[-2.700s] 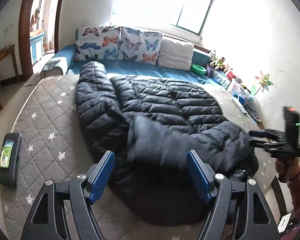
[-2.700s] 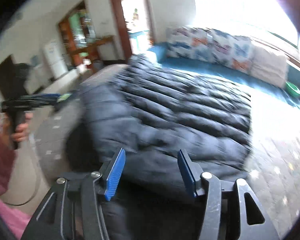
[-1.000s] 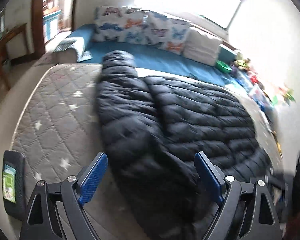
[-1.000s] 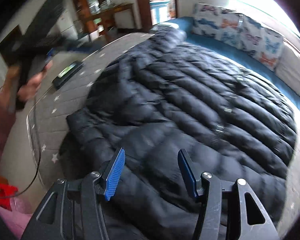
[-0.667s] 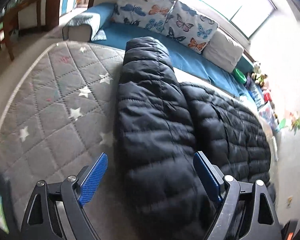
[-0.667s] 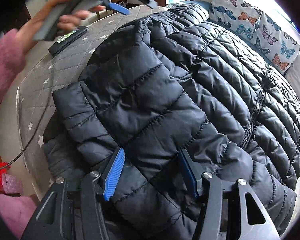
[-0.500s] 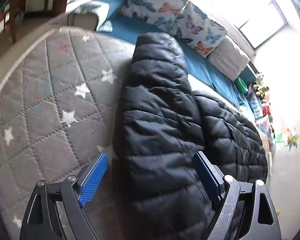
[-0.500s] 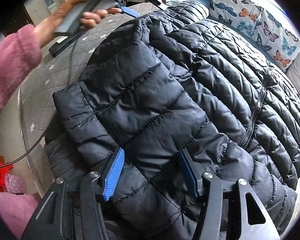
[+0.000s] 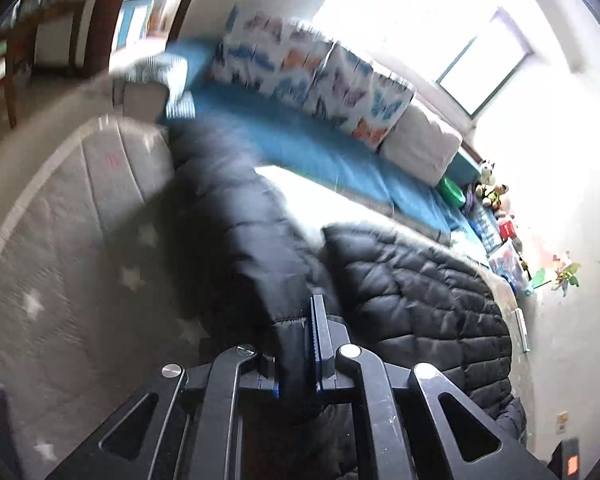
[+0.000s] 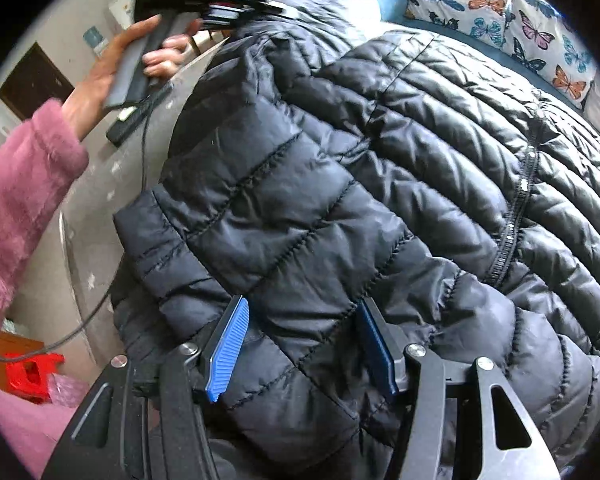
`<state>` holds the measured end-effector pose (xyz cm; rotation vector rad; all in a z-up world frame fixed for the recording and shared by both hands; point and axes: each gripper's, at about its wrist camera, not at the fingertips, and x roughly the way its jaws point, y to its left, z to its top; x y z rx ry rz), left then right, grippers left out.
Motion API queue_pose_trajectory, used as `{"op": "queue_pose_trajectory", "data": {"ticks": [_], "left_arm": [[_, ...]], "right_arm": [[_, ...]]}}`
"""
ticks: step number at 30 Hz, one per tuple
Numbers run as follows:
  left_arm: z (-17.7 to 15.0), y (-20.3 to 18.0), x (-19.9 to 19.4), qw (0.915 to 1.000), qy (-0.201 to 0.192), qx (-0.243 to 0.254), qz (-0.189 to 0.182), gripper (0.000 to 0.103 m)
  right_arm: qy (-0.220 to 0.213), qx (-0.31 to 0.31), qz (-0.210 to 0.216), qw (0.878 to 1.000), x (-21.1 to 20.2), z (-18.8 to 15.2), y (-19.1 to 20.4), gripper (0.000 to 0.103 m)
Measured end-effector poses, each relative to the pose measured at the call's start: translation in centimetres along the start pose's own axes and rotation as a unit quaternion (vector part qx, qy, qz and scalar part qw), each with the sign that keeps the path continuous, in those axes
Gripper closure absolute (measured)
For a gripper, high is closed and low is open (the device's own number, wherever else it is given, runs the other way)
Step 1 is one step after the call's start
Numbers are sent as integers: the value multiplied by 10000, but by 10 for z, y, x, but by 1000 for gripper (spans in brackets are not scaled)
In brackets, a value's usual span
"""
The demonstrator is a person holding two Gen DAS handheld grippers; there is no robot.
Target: Fold large clothes
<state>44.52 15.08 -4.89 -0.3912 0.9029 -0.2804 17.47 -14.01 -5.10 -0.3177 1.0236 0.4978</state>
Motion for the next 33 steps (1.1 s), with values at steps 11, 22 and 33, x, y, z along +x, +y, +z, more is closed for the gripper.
{"op": "queue_pose_trajectory", "data": {"ticks": [11,22,33], "left_arm": [[-59,-119,-152,9764,-1403,1642,-10,94],[-263,-324,-102,8810,-573,4682,-380,88],[-356,-340,-48,8541,109,5176,-498,26]], "right_arm": [[-1091,393,-360,9926,-89,-31,-22,41],[-1964,1171,-956,9688,-155,-98,-62,41],[-1921,1935,-1202,9546,-165,-151,-109,41]]}}
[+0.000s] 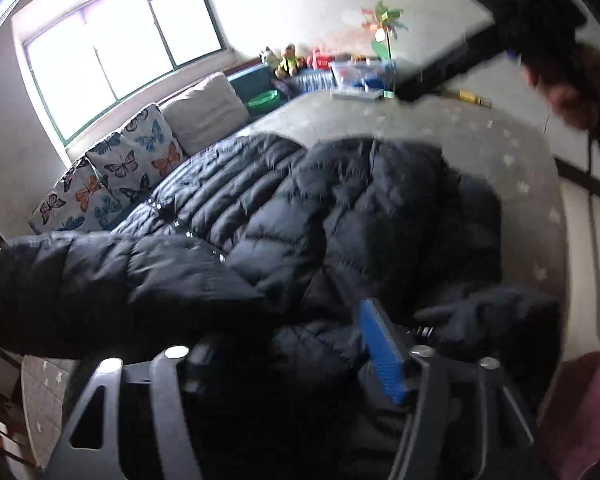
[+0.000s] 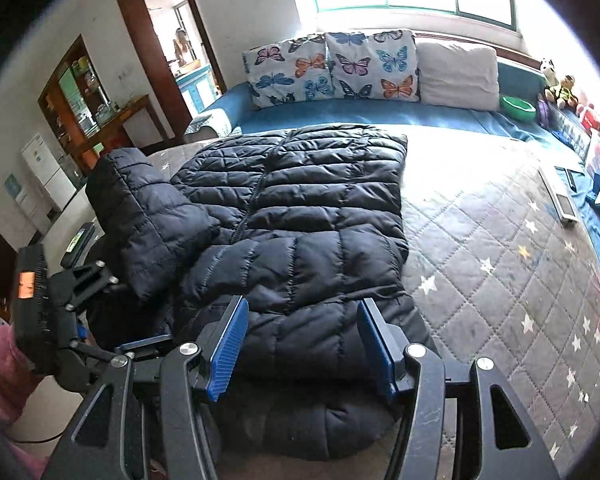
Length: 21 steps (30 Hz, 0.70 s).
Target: Fold large clothes
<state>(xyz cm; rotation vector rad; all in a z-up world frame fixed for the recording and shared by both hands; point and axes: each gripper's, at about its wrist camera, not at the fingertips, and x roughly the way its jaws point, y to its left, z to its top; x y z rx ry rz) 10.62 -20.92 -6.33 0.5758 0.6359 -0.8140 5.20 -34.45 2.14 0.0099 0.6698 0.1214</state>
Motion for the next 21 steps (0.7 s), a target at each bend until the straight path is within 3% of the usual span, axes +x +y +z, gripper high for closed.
{"op": "queue_pose_trajectory", "data": {"ticks": [1,4,7,11,15,18,21], "left_arm": [[2,1,-5,9999,-112,-100,-73,21],[6,12,-12,9985,-263,-399,-257,20],[7,57,-32,9942,-321,-912,-464,20],[-5,96,-55,9804,-529,-1754,-720,19],[-21,142,-71,9557,-615,-2761,-818,18],[-32,176,-76,9383,-592,-3348,-630,18],[-49,213,-73,9104,-585,-4062,-517,18]], "right_arm": [[-17,1,-2,10000,-2,-1,-2,41],[-68,35,43,10000,-3,1,-3,41],[-118,-16,86,9999,-6,2,-2,41],[-175,-109,99,9997,-11,2,1,41],[-180,-136,118,9997,-11,2,5,41],[-190,-178,164,9995,-11,2,9,41],[-205,-245,197,9993,-13,2,14,41]]}}
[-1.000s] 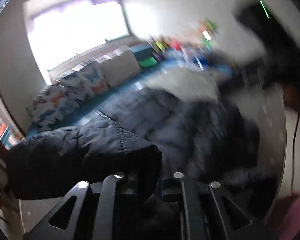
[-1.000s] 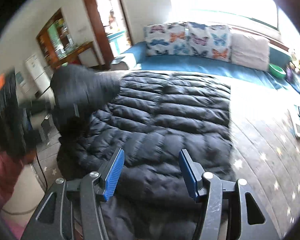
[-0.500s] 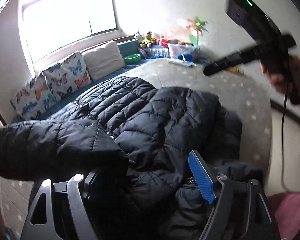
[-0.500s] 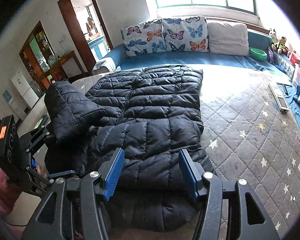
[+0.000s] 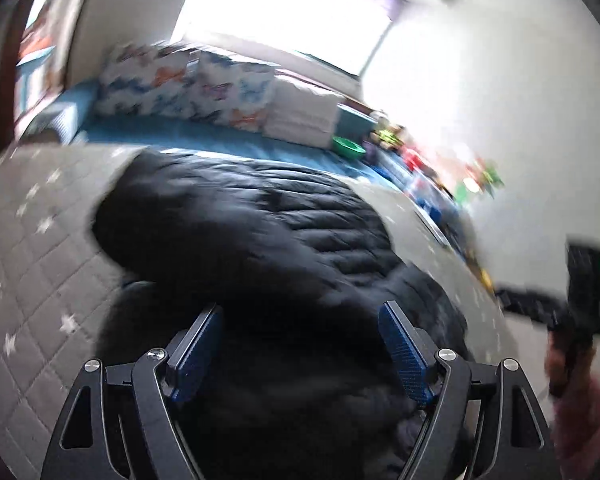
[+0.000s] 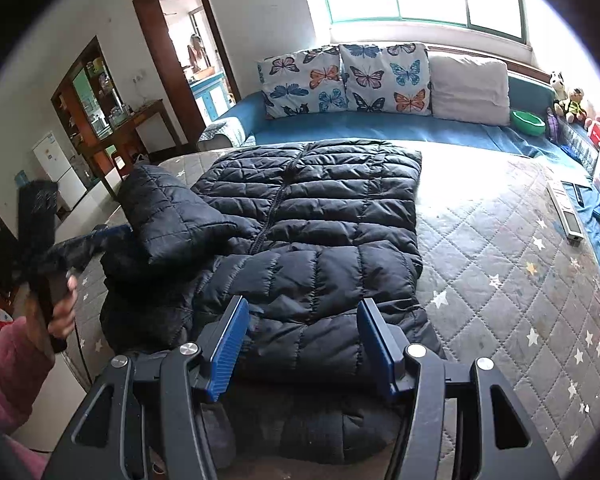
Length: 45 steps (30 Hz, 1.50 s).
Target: Fold large clothes
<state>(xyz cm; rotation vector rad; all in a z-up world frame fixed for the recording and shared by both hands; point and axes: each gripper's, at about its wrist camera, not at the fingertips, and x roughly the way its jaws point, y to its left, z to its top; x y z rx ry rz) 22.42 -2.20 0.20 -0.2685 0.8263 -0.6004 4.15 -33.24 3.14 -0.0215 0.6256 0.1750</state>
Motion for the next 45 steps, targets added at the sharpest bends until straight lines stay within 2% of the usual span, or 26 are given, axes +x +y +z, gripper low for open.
{"op": "queue_pose_trajectory", "data": {"ticks": [5,8,10,11,15,18,19,23,27,29,34,39,41,45], "left_arm": [[20,49,5,9959,43,-899,-3,18],[30,63,9,9934,25,-1096,-331,26],[40,53,5,9950,-81,-845,-523,41],[44,45,4,9955,-123,-713,-611,42],[58,-9,5,9923,-141,12,-1232,42],[53,-62,23,9838,251,695,-1632,37],[47,-79,31,9804,421,884,-1708,34],[26,-107,41,9714,793,1430,-1719,33],[14,-98,18,9757,628,1788,-1098,31],[7,-80,-2,9769,466,2028,-488,21],[-9,-34,-39,9696,413,2329,624,17],[-33,11,-54,9647,617,2298,1132,14],[-42,26,-55,9628,682,2252,1325,14],[-53,42,-38,9581,720,2280,1580,15]], "right_arm": [[5,-79,1,10000,-1,-2,5,41],[-10,-61,6,10000,-2,-3,5,41],[-23,-50,-31,10000,-3,-4,5,41],[-39,-37,-58,10000,-5,-5,4,41],[-127,68,-103,9998,-10,-5,-3,41],[-182,170,-139,9996,-13,-5,-7,41],[-191,186,-151,9995,-13,-5,-8,41],[-260,215,-169,9993,-18,-4,-11,41],[-282,236,-148,9992,-17,1,-16,41],[-204,320,-34,9993,-8,5,-20,41],[-41,550,256,9981,24,20,-30,41],[-32,686,274,9973,54,43,-41,41],[-19,767,123,9970,69,51,-49,41],[328,828,118,9960,99,56,-60,41]]}}
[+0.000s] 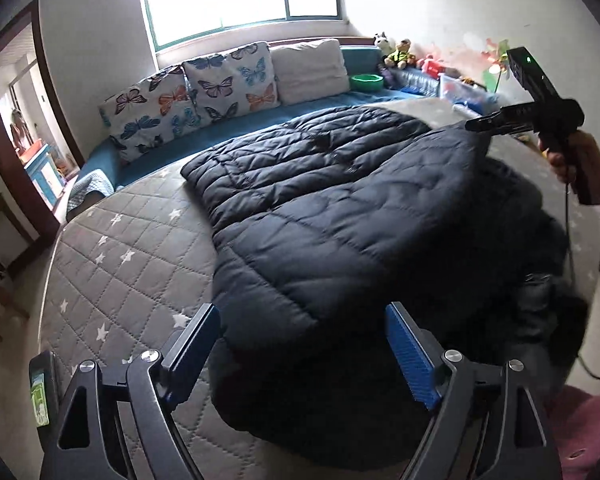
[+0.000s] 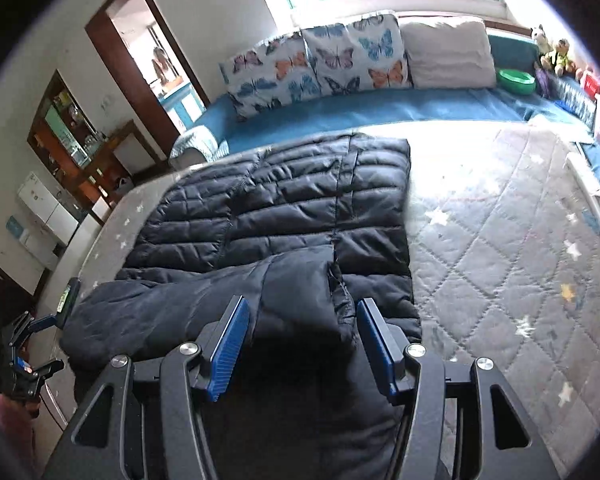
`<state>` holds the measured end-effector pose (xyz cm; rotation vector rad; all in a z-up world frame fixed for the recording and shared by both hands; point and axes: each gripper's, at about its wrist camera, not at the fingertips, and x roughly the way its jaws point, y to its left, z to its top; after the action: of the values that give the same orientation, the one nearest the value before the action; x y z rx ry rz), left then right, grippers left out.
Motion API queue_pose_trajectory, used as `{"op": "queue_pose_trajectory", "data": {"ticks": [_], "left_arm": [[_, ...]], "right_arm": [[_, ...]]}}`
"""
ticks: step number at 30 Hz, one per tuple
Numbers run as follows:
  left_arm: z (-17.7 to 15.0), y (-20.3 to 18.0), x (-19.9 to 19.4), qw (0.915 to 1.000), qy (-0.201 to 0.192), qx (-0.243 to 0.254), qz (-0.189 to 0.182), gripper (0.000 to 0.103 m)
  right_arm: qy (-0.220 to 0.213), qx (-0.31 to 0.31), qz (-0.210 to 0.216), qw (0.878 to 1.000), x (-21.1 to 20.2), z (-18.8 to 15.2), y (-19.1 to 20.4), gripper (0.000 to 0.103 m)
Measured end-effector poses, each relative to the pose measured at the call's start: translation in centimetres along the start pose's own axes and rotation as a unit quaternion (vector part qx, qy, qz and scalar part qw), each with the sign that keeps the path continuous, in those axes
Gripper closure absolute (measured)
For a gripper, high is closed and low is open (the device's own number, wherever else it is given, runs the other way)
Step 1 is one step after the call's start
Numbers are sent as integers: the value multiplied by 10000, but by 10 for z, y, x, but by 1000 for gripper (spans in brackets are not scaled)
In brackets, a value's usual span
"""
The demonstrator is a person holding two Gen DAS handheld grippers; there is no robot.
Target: Fold large clothes
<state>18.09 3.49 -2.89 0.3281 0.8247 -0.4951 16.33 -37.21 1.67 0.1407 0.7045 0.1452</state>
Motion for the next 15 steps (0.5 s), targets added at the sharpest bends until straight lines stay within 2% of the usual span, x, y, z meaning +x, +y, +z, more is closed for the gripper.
{"op": "queue_pose_trajectory", "data": {"ticks": [1,2,3,4,5,7,8,10,15], "left_arm": [[-3,1,4,10000,3,33,54,17],[-2,1,6,10000,7,55,58,19],[-4,1,8,9999,9,100,16,34],[-2,-3,10,9999,15,163,7,47],[1,-8,11,9997,2,226,47,50],[3,-14,6,9990,-122,405,175,70],[2,-15,3,9988,-158,425,167,75],[1,-14,-6,9988,-221,409,133,81],[-20,-16,-14,9985,-200,503,20,82]], "right_arm": [[49,17,48,10000,3,0,-1,41],[90,39,116,9999,5,0,-1,47],[76,29,108,9999,3,-1,0,55],[35,-26,69,10000,0,-2,3,71],[5,-129,-5,9999,-6,-3,8,78],[-92,-337,-75,9994,-21,-6,20,82],[-153,-479,-100,9987,-29,-8,27,84],[-341,-720,-212,9966,-45,-14,41,86],[-737,-1192,-526,9887,-86,-48,69,87]]}}
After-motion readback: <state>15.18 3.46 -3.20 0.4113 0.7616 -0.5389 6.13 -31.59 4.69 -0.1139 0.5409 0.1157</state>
